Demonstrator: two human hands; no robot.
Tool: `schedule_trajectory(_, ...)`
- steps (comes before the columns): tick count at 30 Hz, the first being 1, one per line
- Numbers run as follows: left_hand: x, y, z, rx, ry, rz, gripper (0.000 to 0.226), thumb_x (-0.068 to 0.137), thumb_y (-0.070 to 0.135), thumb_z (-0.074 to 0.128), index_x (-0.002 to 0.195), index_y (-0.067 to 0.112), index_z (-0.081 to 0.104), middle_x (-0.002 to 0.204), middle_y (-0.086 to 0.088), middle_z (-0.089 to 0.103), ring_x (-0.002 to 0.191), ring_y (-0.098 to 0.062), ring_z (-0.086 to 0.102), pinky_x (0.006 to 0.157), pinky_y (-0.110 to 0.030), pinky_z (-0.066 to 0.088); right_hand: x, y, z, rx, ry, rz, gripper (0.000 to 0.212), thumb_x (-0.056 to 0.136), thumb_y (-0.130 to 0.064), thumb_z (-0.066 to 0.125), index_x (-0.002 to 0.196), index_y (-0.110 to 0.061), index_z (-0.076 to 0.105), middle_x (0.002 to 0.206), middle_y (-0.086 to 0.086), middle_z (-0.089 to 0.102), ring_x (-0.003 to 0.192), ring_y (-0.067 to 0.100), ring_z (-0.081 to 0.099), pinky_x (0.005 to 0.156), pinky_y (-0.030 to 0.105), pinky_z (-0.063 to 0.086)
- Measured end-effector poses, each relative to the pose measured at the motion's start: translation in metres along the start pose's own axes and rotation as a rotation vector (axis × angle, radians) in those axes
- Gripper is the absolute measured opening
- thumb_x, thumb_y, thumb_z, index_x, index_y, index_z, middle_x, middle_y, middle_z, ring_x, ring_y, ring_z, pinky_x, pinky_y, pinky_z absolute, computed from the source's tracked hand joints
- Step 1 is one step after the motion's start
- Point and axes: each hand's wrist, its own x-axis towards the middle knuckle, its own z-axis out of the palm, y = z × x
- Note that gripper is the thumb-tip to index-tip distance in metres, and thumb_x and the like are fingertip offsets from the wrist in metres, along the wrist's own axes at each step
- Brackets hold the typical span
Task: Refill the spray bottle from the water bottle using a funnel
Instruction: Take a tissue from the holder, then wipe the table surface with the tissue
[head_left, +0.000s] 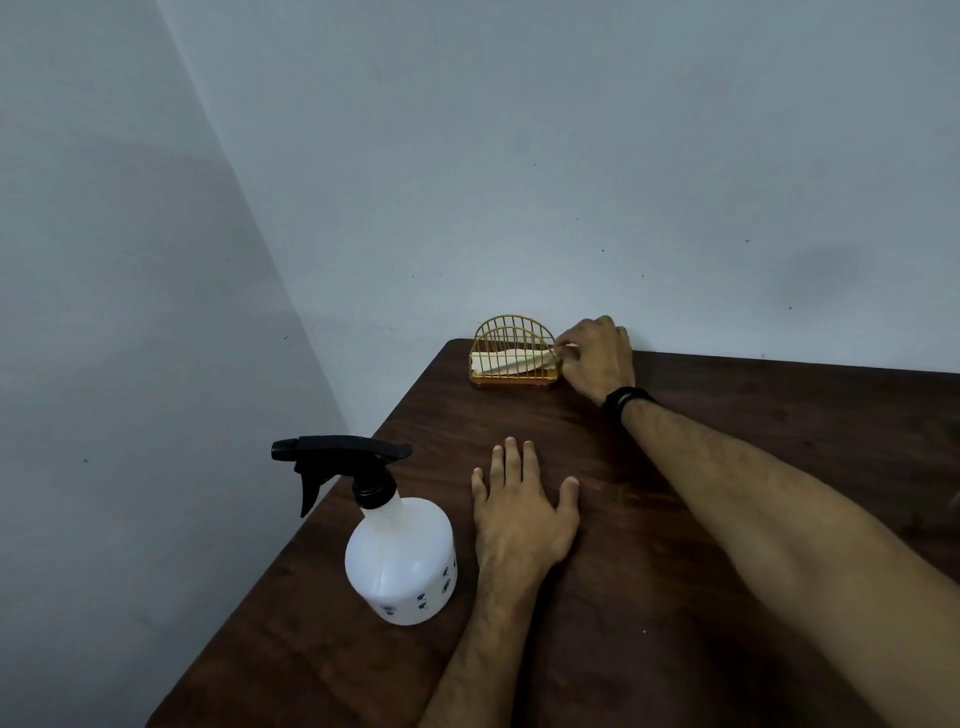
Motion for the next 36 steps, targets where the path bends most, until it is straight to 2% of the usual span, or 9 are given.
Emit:
schedule_trajectory(7, 0.0, 0.0, -0.002, -0.018, -0.011, -0.004, 0.077, 0.098, 0.063, 0.022, 0.16, 0.02, 0.005, 0.168, -0.002, -0.003, 0.154, -0.017, -0.007, 0.122, -0.044, -0.008, 0.008, -0.004, -0.031, 0.462, 0.176, 0.245, 0.011, 0.094, -0.017, 0.054, 0.09, -0.015, 0.064, 0.085, -0.002, 0.064, 0.086, 0.018, 0.057, 0.072, 0.032, 0.045)
schedule_trajectory(11, 0.0, 0.0, -0.003, -0.018, -0.026, -0.004, 0.077, 0.098, 0.063, 0.023, 0.16, 0.02, 0.006, 0.168, -0.002, -0.002, 0.154, -0.018, -0.007, 0.123, -0.045, -0.006, 0.011, -0.003, -0.066, 0.781, 0.218, 0.461, 0.012, 0.09, -0.012, 0.057, 0.082, -0.01, 0.066, 0.078, -0.003, 0.065, 0.073, 0.009, 0.057, 0.068, 0.025, 0.045)
schedule_trajectory(16, -0.002, 0.001, -0.006, -0.019, -0.033, 0.001, 0.078, 0.098, 0.063, 0.023, 0.16, 0.019, 0.008, 0.168, -0.004, 0.0, 0.154, -0.019, -0.004, 0.123, -0.046, -0.004, -0.007, 0.011, -0.115, 0.987, -0.171, 0.505, 0.009, 0.092, -0.009, 0.067, 0.086, -0.016, 0.069, 0.097, -0.003, 0.07, 0.094, 0.015, 0.063, 0.078, 0.026, 0.052)
schedule_trajectory(20, -0.005, 0.002, -0.008, -0.017, -0.016, 0.001, 0.078, 0.098, 0.062, 0.025, 0.16, 0.017, 0.012, 0.168, -0.006, 0.005, 0.155, -0.021, 0.0, 0.124, -0.047, -0.001, -0.043, 0.006, -0.158, 1.053, -0.438, 0.477, 0.003, 0.092, -0.012, 0.072, 0.094, -0.013, 0.07, 0.101, 0.001, 0.07, 0.091, 0.013, 0.066, 0.079, 0.022, 0.055)
schedule_trajectory(25, -0.007, 0.002, -0.01, -0.015, -0.003, -0.003, 0.077, 0.098, 0.063, 0.029, 0.159, 0.016, 0.019, 0.167, -0.007, 0.011, 0.154, -0.022, 0.006, 0.124, -0.049, 0.004, -0.091, 0.003, -0.2, 1.139, -0.732, 0.513, 0.024, 0.093, 0.001, 0.065, 0.115, -0.008, 0.067, 0.1, 0.002, 0.074, 0.092, 0.012, 0.071, 0.08, 0.022, 0.06)
schedule_trajectory(27, -0.008, 0.002, -0.01, -0.02, 0.006, -0.006, 0.077, 0.097, 0.063, 0.031, 0.158, 0.015, 0.022, 0.167, -0.008, 0.014, 0.154, -0.023, 0.008, 0.124, -0.049, 0.005, -0.114, 0.004, -0.207, 1.044, -0.818, 0.52, 0.03, 0.09, 0.004, 0.067, 0.118, -0.008, 0.066, 0.097, 0.001, 0.075, 0.086, 0.009, 0.072, 0.067, 0.02, 0.061)
schedule_trajectory(30, -0.011, 0.003, -0.013, -0.027, 0.018, -0.001, 0.077, 0.097, 0.062, 0.034, 0.156, 0.014, 0.026, 0.166, -0.008, 0.018, 0.154, -0.023, 0.01, 0.124, -0.049, 0.006, -0.145, 0.006, -0.204, 0.694, -0.696, 0.483, 0.034, 0.077, -0.011, 0.086, 0.107, -0.011, 0.069, 0.09, 0.001, 0.072, 0.078, 0.012, 0.067, 0.055, 0.02, 0.053)
schedule_trajectory(33, -0.015, 0.003, -0.013, -0.036, 0.029, 0.004, 0.076, 0.097, 0.061, 0.037, 0.155, 0.013, 0.03, 0.165, -0.009, 0.021, 0.153, -0.023, 0.013, 0.124, -0.047, 0.007, -0.171, 0.01, -0.201, 0.193, -0.554, 0.367, 0.056, 0.073, -0.042, 0.087, 0.118, -0.019, 0.063, 0.107, 0.0, 0.066, 0.098, 0.017, 0.062, 0.079, 0.029, 0.052)
schedule_trajectory(36, -0.017, 0.001, -0.014, -0.034, 0.033, 0.013, 0.075, 0.098, 0.061, 0.039, 0.154, 0.013, 0.032, 0.164, -0.01, 0.023, 0.153, -0.023, 0.016, 0.124, -0.046, 0.008, -0.2, 0.01, -0.201, -0.043, -0.247, 0.12, 0.057, 0.087, -0.045, 0.073, 0.132, -0.016, 0.054, 0.129, 0.004, 0.055, 0.119, 0.022, 0.053, 0.098, 0.037, 0.048)
